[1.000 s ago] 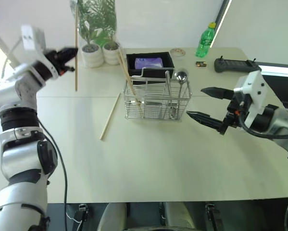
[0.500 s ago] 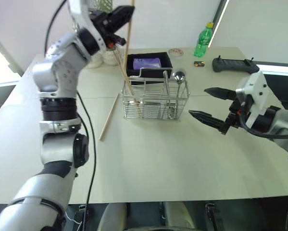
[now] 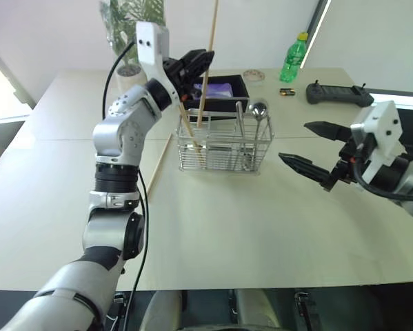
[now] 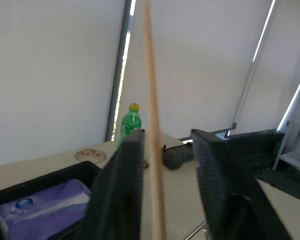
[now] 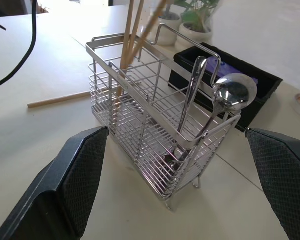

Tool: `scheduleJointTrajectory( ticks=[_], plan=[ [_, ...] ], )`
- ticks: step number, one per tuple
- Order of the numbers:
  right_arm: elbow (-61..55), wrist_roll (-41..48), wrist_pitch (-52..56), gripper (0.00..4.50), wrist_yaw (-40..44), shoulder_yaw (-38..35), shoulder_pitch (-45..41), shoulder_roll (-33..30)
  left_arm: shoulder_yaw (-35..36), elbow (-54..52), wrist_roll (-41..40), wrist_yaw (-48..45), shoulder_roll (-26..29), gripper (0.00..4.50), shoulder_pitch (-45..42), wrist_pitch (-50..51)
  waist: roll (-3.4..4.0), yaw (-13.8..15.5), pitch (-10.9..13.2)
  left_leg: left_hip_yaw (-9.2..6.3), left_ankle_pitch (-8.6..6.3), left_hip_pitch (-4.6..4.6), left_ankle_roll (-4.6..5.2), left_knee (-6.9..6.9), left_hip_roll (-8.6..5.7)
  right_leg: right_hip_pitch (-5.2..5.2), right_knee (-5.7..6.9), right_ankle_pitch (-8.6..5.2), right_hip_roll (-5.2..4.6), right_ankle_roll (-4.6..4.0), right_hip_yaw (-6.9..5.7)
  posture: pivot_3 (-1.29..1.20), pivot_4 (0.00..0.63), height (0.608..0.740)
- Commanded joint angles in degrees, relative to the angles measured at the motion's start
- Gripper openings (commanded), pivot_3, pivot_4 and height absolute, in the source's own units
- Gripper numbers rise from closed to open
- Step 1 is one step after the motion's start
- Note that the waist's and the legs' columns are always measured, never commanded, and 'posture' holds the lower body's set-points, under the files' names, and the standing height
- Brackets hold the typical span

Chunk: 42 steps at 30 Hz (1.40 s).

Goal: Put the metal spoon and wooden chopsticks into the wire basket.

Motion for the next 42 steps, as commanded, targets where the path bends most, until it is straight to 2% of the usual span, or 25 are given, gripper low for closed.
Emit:
scheduleJointTrajectory(
  ticks=[1,3,4,9,13,20,23,27,30,32,36,42],
  plan=[
    [-1.5,0.7,-0.5,4.5,-0.5,-1.8,0.2,-0.2,-0.1,-2.7,-1.6,-0.6,0.1,3.29,0.1,0.2,0.0,0.0,0.0,0.0,0.0,0.0,0.0,0.0,0.0,0.0,0.0,0.0,0.0,0.0,0.0,0.0,0.15,0.716],
    [-1.4,0.7,-0.6,4.5,-0.6,-1.7,0.2,-0.2,0.0,-3.5,-2.1,-0.6,0.3,4.34,0.3,0.8,0.0,0.0,0.0,0.0,0.0,0.0,0.0,0.0,0.0,0.0,0.0,0.0,0.0,0.0,0.0,0.0,0.15,0.716],
    [-1.4,0.6,-0.7,4.5,-0.6,-1.6,0.3,-0.2,0.2,-4.0,-2.5,-0.5,0.6,4.47,0.4,1.3,0.0,0.0,0.0,0.0,0.0,0.0,0.0,0.0,0.0,0.0,0.0,0.0,0.0,0.0,0.0,0.0,0.15,0.716],
    [-1.1,0.4,-1.0,4.5,0.0,-1.2,0.4,-0.3,2.0,-7.0,-4.1,1.1,3.1,4.47,-0.5,5.1,0.0,-0.2,0.0,0.0,0.0,0.0,0.0,0.0,0.0,0.0,0.0,0.0,0.0,0.0,0.0,0.0,0.15,0.716],
    [-0.5,-0.1,-1.4,4.5,0.3,-0.4,0.0,-0.2,4.2,-10.6,-6.9,2.4,7.5,4.47,-2.3,9.9,0.0,-0.2,0.0,-0.01,0.0,0.01,0.0,-0.01,0.01,0.0,0.01,0.0,0.02,0.0,0.0,0.0,0.15,0.716],
    [0.0,-0.6,-1.9,4.5,0.8,0.2,-0.1,0.0,8.6,-14.1,-11.9,3.1,20.5,4.47,-3.7,22.5,0.01,-0.3,0.0,0.0,0.0,0.04,0.0,-0.03,0.02,0.0,0.01,-0.01,0.02,0.01,0.0,0.0,0.15,0.716],
    [0.0,-0.7,-2.1,4.5,0.8,0.5,0.0,0.2,7.4,-15.6,-12.4,0.7,27.8,4.47,-1.1,28.6,0.02,-0.4,0.0,-0.01,0.0,0.06,0.0,-0.03,0.02,0.0,0.02,-0.01,0.04,0.0,0.0,0.0,0.15,0.716],
    [-0.2,-1.0,-2.4,4.5,0.7,0.9,0.4,0.6,7.1,-14.7,-14.2,-1.8,34.7,4.47,1.9,37.7,0.01,-0.2,0.0,-0.01,0.0,0.06,0.0,-0.03,0.03,0.0,0.05,-0.01,0.04,0.0,0.0,0.0,0.15,0.716],
    [-0.5,-1.6,-2.6,4.5,1.3,0.9,1.4,0.1,0.9,-13.2,-12.0,-3.5,40.9,4.47,5.5,45.1,0.0,-0.3,0.0,0.0,0.0,0.06,0.0,-0.02,0.02,0.01,0.04,-0.01,0.03,-0.01,0.01,0.0,0.15,0.716],
    [-0.9,-2.3,-2.8,4.5,2.3,1.1,2.6,-0.7,-3.9,-11.7,-9.5,-3.0,42.8,4.47,6.9,47.6,0.01,-0.2,0.0,-0.01,0.0,0.07,0.0,-0.05,0.02,0.02,0.04,-0.02,0.03,-0.01,0.0,0.0,0.15,0.716],
    [-1.9,-2.0,-2.8,4.5,4.4,0.5,4.6,-1.7,-8.7,-4.8,-6.9,-2.3,39.7,4.47,4.2,51.2,-0.04,0.0,0.0,-0.04,0.0,0.05,0.0,-0.01,0.02,0.04,0.03,-0.02,0.03,-0.02,-0.01,0.0,0.15,0.716],
    [-2.5,-1.8,-3.0,4.5,5.1,-0.5,5.3,-1.8,-16.8,5.6,-1.5,-4.1,31.6,4.47,-1.1,46.9,-0.05,-0.1,0.0,-0.03,0.0,0.01,0.0,-0.03,0.02,0.01,-0.01,-0.02,0.02,-0.01,-0.02,0.0,0.15,0.716]
  ],
)
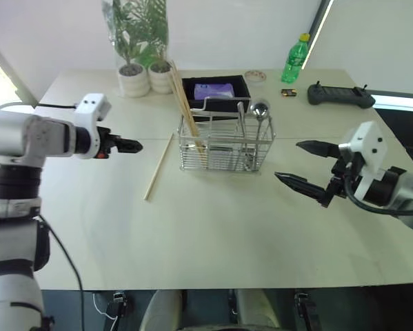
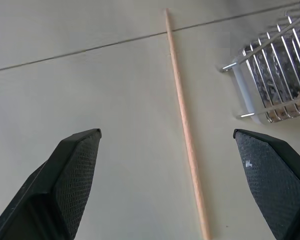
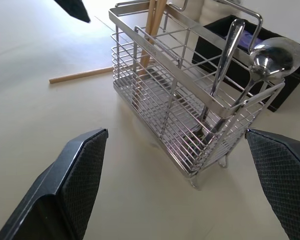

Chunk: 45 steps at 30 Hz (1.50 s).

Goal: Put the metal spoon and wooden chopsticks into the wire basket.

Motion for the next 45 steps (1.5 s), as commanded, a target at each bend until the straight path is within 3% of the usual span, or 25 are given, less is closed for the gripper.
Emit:
scheduleJointTrajectory(
  ticks=[1,5,11,20,23,30,39,45],
  plan=[
    [-2.1,0.3,-0.9,4.5,-0.3,-2.1,-0.4,-0.6,-3.5,6.4,3.5,-2.1,-3.9,4.47,-4.1,-3.9,0.0,0.0,0.0,0.0,0.0,0.0,0.0,0.0,0.0,-0.01,0.0,0.0,0.0,0.0,0.0,0.0,0.15,0.716],
    [-3.0,0.7,-0.7,4.5,-1.5,-2.8,0.3,0.2,-9.9,16.5,9.8,-5.3,-8.6,4.47,-7.4,-11.1,0.0,-0.1,0.0,0.02,0.0,-0.01,0.0,-0.01,0.0,-0.02,-0.01,0.0,0.0,0.0,0.01,0.0,0.15,0.716],
    [-4.1,1.1,-0.6,4.5,-3.6,-3.4,1.2,1.4,-13.3,33.0,18.1,-7.4,-15.3,4.47,-13.3,-21.7,0.0,0.0,0.0,0.03,0.0,-0.08,0.0,0.0,0.0,-0.1,-0.01,0.0,0.0,0.0,0.02,0.0,0.15,0.716],
    [-5.4,2.1,-0.3,4.5,-6.7,-3.9,0.9,2.8,-11.3,48.7,24.7,-9.1,-22.1,4.47,-18.2,-31.1,0.0,0.2,0.0,0.03,0.0,-0.09,0.0,0.02,-0.03,-0.07,-0.02,0.01,-0.04,0.02,0.0,0.0,0.15,0.716],
    [-5.6,2.6,-0.3,4.5,-7.4,-3.9,0.8,2.7,-9.6,51.8,25.9,-8.1,-23.0,3.6,-18.6,-32.0,0.02,0.1,0.0,0.02,0.0,-0.06,0.01,0.02,-0.03,-0.04,-0.01,0.01,-0.04,0.02,0.0,0.0,0.15,0.716],
    [-5.8,3.4,-0.4,4.5,-7.9,-4.6,1.2,2.5,-6.6,54.0,28.3,-8.1,-23.0,0.02,-18.5,-32.9,0.01,0.1,0.0,0.02,0.0,-0.05,0.01,0.03,-0.04,-0.02,0.01,0.01,-0.04,0.04,0.0,0.0,0.15,0.716],
    [-5.0,3.2,-0.9,4.5,-6.5,-3.8,1.0,1.6,0.0,51.9,27.2,-5.8,-19.3,0.02,-18.4,-29.9,0.01,-0.2,0.0,0.02,0.0,-0.03,0.01,0.02,-0.03,-0.03,0.05,0.01,-0.02,0.04,-0.01,0.0,0.15,0.716],
    [-3.6,2.3,-1.3,4.5,-4.5,-3.9,1.1,0.4,10.8,38.6,23.0,4.1,-14.8,0.02,-15.8,-41.0,-0.01,-0.1,0.0,0.0,0.0,-0.05,0.0,0.01,0.02,-0.13,0.12,0.01,-0.01,0.04,0.0,0.0,0.15,0.716]
  ],
)
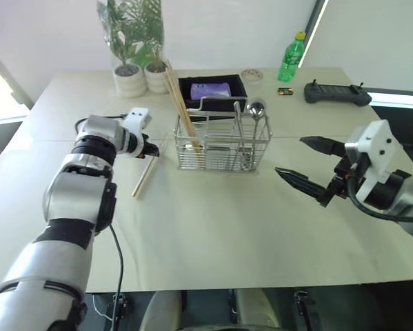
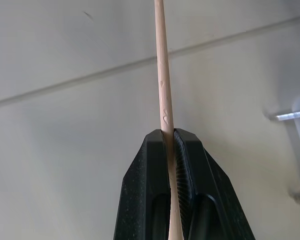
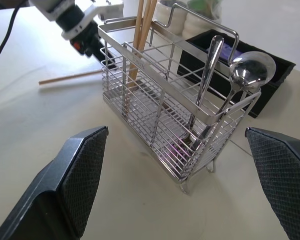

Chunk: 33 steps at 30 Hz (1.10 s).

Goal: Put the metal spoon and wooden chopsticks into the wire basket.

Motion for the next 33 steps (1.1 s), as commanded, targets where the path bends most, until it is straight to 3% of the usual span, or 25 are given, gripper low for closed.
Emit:
scheduleJointTrajectory(
  ticks=[1,4,8,19,28,31,33],
  plan=[
    [0.1,-0.6,-1.3,4.5,1.1,-1.7,-0.4,-1.1,7.1,-12.3,-3.7,4.8,2.1,0.02,0.9,-7.1,0.0,0.1,0.0,0.0,0.0,-0.01,0.0,0.01,0.0,0.0,0.0,0.0,-0.01,0.0,0.0,0.0,0.15,0.716],
    [0.5,-0.7,-1.3,4.5,1.5,-1.7,-0.6,-1.3,14.0,-25.1,-9.2,6.3,1.5,0.02,3.6,-10.9,0.0,0.6,0.0,-0.01,0.0,-0.03,-0.01,0.02,-0.02,0.02,-0.03,0.01,-0.11,0.0,0.0,0.0,0.15,0.716],
    [0.9,-0.8,-1.2,4.5,1.9,-1.6,-0.8,-1.2,17.8,-39.7,-15.5,5.0,-0.9,0.02,4.3,-15.7,0.0,1.3,0.0,0.08,0.01,-0.03,-0.03,0.03,-0.06,0.02,-0.07,0.05,-0.26,0.07,0.01,0.0,0.15,0.716],
    [0.5,-0.5,-0.8,4.5,1.2,-1.4,-1.3,-0.6,14.2,-48.1,-22.5,7.3,-13.6,0.02,2.3,-13.8,0.01,1.3,0.0,0.06,0.01,0.05,-0.02,0.12,-0.16,0.23,-0.12,0.08,-0.17,0.13,-0.01,0.0,0.15,0.716],
    [-0.2,1.4,-0.2,4.5,-0.9,-2.9,-1.0,-0.2,7.2,-45.7,-17.4,6.7,-18.1,0.02,9.2,-21.1,0.07,1.2,-0.1,0.07,0.01,0.1,-0.01,0.12,-0.1,0.22,-0.1,0.09,-0.05,0.11,0.06,0.0,0.15,0.716],
    [-0.3,1.7,-0.3,4.5,-1.7,-2.8,-1.1,-0.2,7.2,-43.4,-17.2,6.6,-18.8,1.05,9.2,-23.1,0.07,1.4,-0.1,0.08,0.01,0.08,-0.01,0.12,-0.1,0.22,-0.14,0.09,-0.05,0.11,0.07,0.0,0.15,0.716],
    [-0.2,2.0,-0.4,4.5,-2.0,-2.7,-1.1,-0.2,7.3,-43.0,-17.4,6.4,-19.0,2.09,9.1,-23.6,0.07,1.4,-0.1,0.08,0.01,0.08,-0.01,0.11,-0.1,0.22,-0.15,0.09,-0.05,0.11,0.07,0.0,0.15,0.716]
  ],
)
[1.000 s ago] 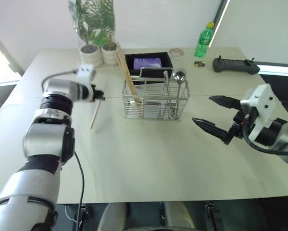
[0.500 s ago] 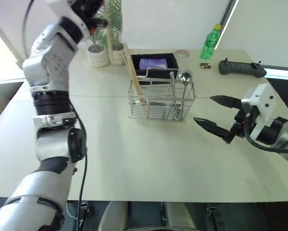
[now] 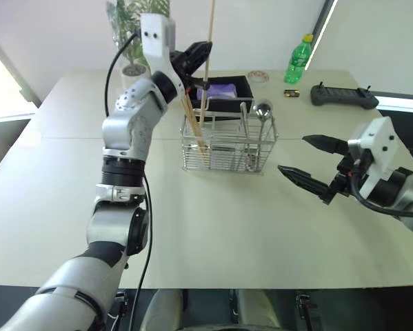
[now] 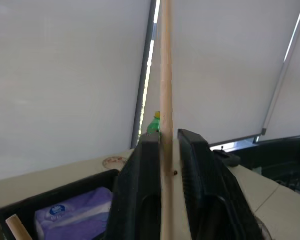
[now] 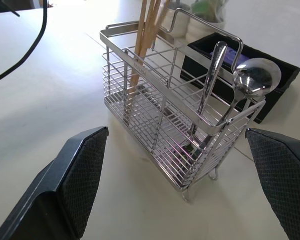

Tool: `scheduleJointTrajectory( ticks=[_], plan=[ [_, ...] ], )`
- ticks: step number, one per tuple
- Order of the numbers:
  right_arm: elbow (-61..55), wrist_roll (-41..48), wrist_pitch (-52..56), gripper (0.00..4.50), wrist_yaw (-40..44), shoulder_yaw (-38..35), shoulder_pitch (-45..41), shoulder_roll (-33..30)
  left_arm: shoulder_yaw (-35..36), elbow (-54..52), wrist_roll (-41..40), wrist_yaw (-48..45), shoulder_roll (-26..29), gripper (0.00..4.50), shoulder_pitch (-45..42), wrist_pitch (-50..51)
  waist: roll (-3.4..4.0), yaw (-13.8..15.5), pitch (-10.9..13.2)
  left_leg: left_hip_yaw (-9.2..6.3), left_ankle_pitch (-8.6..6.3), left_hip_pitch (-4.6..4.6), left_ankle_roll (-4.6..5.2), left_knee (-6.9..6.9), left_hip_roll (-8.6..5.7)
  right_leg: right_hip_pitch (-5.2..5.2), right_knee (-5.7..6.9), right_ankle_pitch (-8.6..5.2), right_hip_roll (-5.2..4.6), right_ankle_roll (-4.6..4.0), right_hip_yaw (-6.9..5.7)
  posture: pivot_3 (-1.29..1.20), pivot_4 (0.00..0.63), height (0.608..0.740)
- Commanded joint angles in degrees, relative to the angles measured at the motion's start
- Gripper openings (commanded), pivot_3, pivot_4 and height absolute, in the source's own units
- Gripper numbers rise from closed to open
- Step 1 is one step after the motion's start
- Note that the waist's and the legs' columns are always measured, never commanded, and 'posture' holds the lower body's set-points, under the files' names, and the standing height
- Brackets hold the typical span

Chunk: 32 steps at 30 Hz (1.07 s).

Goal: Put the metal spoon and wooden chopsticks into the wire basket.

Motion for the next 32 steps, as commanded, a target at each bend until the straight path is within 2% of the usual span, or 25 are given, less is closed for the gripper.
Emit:
scheduleJointTrajectory(
  ticks=[1,4,5,10,14,17,19,22,25,28,32],
  plan=[
    [-1.6,0.8,-0.5,4.5,-0.7,-2.5,-0.4,0.1,0.2,-0.6,-0.2,-0.4,-0.2,2.53,-1.2,-2.4,0.0,0.0,0.0,0.0,0.0,0.0,0.0,0.0,0.0,0.0,0.0,0.0,0.0,0.0,0.0,0.0,0.15,0.716],
    [-1.5,0.8,-0.7,4.5,-0.8,-2.3,-0.3,0.1,0.4,-1.4,-0.8,-0.5,-0.2,4.19,-1.0,-2.4,0.0,0.0,0.0,0.0,0.0,-0.01,0.0,0.0,0.0,0.0,0.0,0.0,0.0,0.0,0.0,0.0,0.15,0.716],
    [-1.4,0.7,-0.8,4.5,-0.9,-2.2,-0.4,0.1,0.7,-1.7,-1.1,-0.3,-0.1,4.46,-0.9,-2.0,0.0,0.0,0.0,0.0,0.0,-0.01,0.0,0.0,0.0,0.0,0.0,0.0,0.0,0.0,0.0,0.0,0.15,0.716],
    [-0.9,0.0,-1.1,4.5,-0.7,-1.1,-0.7,0.2,1.2,-5.1,-1.6,0.5,1.8,4.46,0.2,0.6,0.0,-0.1,0.0,-0.01,0.0,0.0,0.0,-0.01,0.0,0.0,0.0,0.0,0.0,0.0,0.0,0.0,0.15,0.716],
    [-0.7,-2.1,-2.0,4.5,0.6,-0.4,0.7,-0.6,-0.2,-10.0,-2.4,-0.3,7.3,4.46,2.1,11.4,0.01,-0.4,0.0,-0.01,0.0,0.02,0.0,-0.02,0.03,-0.01,0.01,0.0,0.04,0.0,0.0,0.0,0.15,0.716],
    [0.5,-3.2,-2.5,4.5,2.5,-1.7,2.3,-1.1,-2.2,-19.9,-7.9,-10.2,18.0,4.46,6.6,24.0,0.03,-1.2,0.0,0.0,0.0,0.04,0.0,-0.05,0.05,-0.02,0.04,-0.01,0.06,-0.01,0.0,0.0,0.15,0.716],
    [2.1,-5.2,-4.2,4.5,4.9,-2.3,3.6,-2.0,-4.1,-26.3,-10.9,-19.1,27.8,4.46,10.7,29.2,0.02,-1.7,0.0,-0.01,0.0,0.05,0.0,-0.09,0.07,-0.03,0.08,-0.01,0.07,-0.02,0.01,0.0,0.15,0.716],
    [5.3,-7.8,-6.5,4.5,7.9,-3.1,4.9,-2.9,-6.3,-32.6,-10.3,-32.2,43.2,4.46,20.2,27.5,0.07,-1.9,0.0,0.07,0.0,0.08,0.0,-0.15,0.11,-0.09,0.09,-0.03,0.09,-0.05,0.09,0.0,0.15,0.716],
    [7.9,-9.5,-8.6,4.5,10.6,-3.2,5.8,-3.2,-6.1,-34.2,-9.5,-38.0,51.6,4.46,27.3,25.4,0.12,-1.2,0.0,0.14,-0.01,0.19,0.01,-0.17,0.15,-0.01,0.04,-0.17,0.09,-0.3,0.12,0.0,0.15,0.716],
    [9.0,-10.9,-9.4,4.5,11.1,-2.2,5.7,-2.8,-5.0,-36.4,-8.7,-40.4,55.4,4.46,33.6,22.4,0.12,-0.5,0.0,0.07,-0.01,0.15,0.01,-0.06,0.18,0.08,-0.05,-0.26,0.05,-0.46,0.07,0.0,0.15,0.716],
    [9.3,-10.9,-9.2,4.5,11.4,-1.3,4.3,-2.4,-4.0,-37.2,-8.9,-37.9,54.4,4.46,35.9,23.2,0.12,0.0,0.0,0.08,-0.01,0.12,0.01,-0.07,0.21,0.07,-0.07,-0.28,-0.01,-0.49,0.07,0.0,0.15,0.716]
  ],
)
